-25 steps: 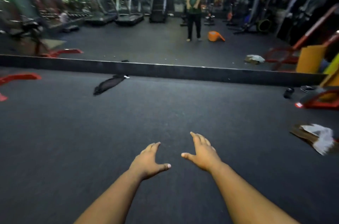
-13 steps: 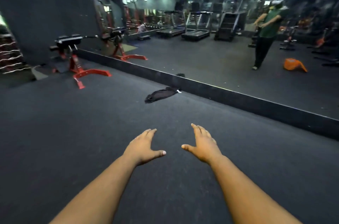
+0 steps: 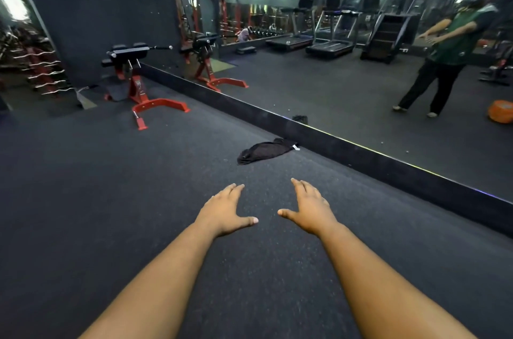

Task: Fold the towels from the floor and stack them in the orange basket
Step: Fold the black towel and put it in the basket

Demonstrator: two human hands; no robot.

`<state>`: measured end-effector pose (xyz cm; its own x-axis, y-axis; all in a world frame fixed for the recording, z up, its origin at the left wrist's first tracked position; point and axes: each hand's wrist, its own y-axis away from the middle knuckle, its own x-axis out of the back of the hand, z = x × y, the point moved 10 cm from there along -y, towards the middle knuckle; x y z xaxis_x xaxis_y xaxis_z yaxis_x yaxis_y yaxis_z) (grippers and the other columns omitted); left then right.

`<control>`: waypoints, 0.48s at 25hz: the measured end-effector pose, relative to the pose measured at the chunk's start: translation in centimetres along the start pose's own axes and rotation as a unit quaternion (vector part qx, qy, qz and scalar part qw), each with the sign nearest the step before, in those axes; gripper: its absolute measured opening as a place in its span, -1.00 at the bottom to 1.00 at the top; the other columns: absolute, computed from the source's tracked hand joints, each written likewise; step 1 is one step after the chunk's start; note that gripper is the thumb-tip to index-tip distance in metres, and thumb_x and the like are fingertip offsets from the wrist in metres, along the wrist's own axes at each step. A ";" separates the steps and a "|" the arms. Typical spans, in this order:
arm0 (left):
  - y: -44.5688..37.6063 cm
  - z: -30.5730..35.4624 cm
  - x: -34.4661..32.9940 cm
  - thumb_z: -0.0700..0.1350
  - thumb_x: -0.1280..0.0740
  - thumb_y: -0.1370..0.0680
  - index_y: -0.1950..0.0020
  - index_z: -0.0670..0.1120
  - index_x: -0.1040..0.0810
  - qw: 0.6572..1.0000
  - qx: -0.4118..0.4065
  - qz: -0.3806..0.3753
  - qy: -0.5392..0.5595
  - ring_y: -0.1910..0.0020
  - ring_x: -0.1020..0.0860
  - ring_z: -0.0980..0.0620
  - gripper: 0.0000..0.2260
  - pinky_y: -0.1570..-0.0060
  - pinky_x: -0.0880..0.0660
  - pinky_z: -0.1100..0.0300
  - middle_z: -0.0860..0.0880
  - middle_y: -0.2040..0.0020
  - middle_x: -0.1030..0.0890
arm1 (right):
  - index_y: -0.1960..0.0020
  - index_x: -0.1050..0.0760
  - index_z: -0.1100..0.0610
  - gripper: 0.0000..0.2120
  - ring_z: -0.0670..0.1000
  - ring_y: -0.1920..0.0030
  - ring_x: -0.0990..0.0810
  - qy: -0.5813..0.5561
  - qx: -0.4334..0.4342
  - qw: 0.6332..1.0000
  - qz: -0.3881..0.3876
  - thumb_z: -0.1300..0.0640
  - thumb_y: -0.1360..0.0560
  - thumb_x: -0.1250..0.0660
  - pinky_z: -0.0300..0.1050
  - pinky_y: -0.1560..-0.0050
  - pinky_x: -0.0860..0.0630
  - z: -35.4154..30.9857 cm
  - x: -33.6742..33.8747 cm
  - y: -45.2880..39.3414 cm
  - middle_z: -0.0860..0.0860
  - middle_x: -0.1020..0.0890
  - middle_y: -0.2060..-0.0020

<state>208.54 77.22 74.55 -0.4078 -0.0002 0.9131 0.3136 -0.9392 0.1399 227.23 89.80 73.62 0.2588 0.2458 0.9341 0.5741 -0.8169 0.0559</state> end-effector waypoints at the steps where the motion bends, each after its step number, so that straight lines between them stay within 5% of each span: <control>1: -2.7 -1.2 0.5 0.42 -0.37 -0.45 -0.69 0.06 0.02 1.000 0.000 -0.004 0.000 -0.65 -0.09 -0.04 -0.02 -0.57 -0.18 -0.06 -0.01 -0.69 -0.03 | -0.67 0.10 -0.04 -0.02 0.12 -0.63 -0.06 -0.001 -0.004 1.000 -0.003 -0.37 -0.49 -0.35 0.22 -0.55 -0.21 -0.3 -0.3 -2.8 0.04 -0.08 -0.64; 12: -30.6 -9.1 6.0 0.42 -0.36 -0.46 -0.69 0.03 0.00 0.999 -0.005 -0.043 -0.022 -0.65 -0.09 -0.04 -0.02 -0.58 -0.15 -0.09 -0.03 -0.69 -0.04 | -0.67 0.09 -0.04 -0.01 0.13 -0.63 -0.06 0.003 -0.031 0.999 -0.023 -0.37 -0.48 -0.36 0.23 -0.55 -0.21 -0.9 -0.3 -30.9 0.06 -0.08 -0.64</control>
<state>188.66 102.86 72.27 -0.3953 0.0945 0.9137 0.2706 -0.9386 0.2142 208.69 114.49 71.98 0.2280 0.2810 0.9322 0.5365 -0.8353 0.1206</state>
